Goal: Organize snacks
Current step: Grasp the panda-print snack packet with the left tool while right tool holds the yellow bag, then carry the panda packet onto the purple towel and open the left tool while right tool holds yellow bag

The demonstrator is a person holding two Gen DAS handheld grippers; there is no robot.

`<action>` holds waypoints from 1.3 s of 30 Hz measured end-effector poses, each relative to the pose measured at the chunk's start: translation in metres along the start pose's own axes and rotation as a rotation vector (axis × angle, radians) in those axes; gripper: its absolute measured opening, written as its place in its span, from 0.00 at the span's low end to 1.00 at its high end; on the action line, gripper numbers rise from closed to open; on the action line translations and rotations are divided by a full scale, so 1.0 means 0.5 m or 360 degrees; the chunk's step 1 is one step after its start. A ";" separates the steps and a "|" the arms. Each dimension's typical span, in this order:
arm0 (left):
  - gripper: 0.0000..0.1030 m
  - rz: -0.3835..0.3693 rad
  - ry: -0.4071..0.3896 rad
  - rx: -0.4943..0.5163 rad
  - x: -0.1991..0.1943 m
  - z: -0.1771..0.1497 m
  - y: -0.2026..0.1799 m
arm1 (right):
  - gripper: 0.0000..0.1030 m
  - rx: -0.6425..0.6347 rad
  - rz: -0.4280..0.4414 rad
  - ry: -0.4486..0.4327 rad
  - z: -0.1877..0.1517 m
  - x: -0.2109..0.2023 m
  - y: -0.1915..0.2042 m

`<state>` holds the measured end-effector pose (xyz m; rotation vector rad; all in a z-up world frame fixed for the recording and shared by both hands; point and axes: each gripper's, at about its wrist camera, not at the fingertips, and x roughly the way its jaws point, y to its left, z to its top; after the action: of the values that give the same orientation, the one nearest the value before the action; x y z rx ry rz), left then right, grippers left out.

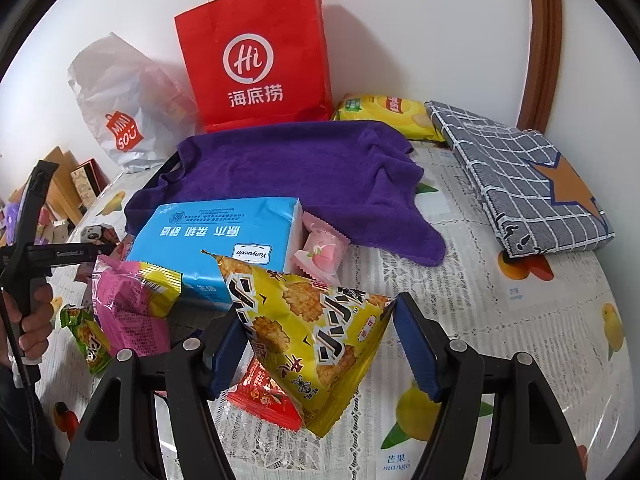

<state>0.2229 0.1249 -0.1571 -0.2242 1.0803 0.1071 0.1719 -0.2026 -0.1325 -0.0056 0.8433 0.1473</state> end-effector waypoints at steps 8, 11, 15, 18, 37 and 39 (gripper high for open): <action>0.41 0.0002 -0.0093 -0.0006 -0.064 0.000 0.008 | 0.67 0.0015 -0.0023 -0.0070 0.002 -0.047 0.002; 0.41 0.0004 -0.0135 -0.0004 -0.091 -0.001 0.008 | 0.67 0.0024 -0.0019 -0.0101 0.001 -0.068 0.001; 0.41 0.0008 -0.0184 -0.0011 -0.128 -0.006 0.008 | 0.67 0.0019 -0.0013 -0.0140 0.001 -0.096 0.004; 0.41 0.0003 -0.0214 -0.0009 -0.154 -0.013 0.011 | 0.67 0.0006 -0.0020 -0.0170 0.002 -0.114 0.009; 0.41 -0.0142 -0.0278 0.0136 -0.267 -0.076 -0.088 | 0.67 -0.0045 -0.0011 -0.0217 0.032 -0.169 0.052; 0.41 -0.0155 -0.0278 0.0166 -0.271 -0.078 -0.106 | 0.67 -0.0056 -0.0018 -0.0223 0.038 -0.169 0.058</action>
<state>0.1363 0.0674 -0.0480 -0.1699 0.8970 -0.0172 0.1266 -0.1835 -0.0555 -0.0328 0.7007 0.1505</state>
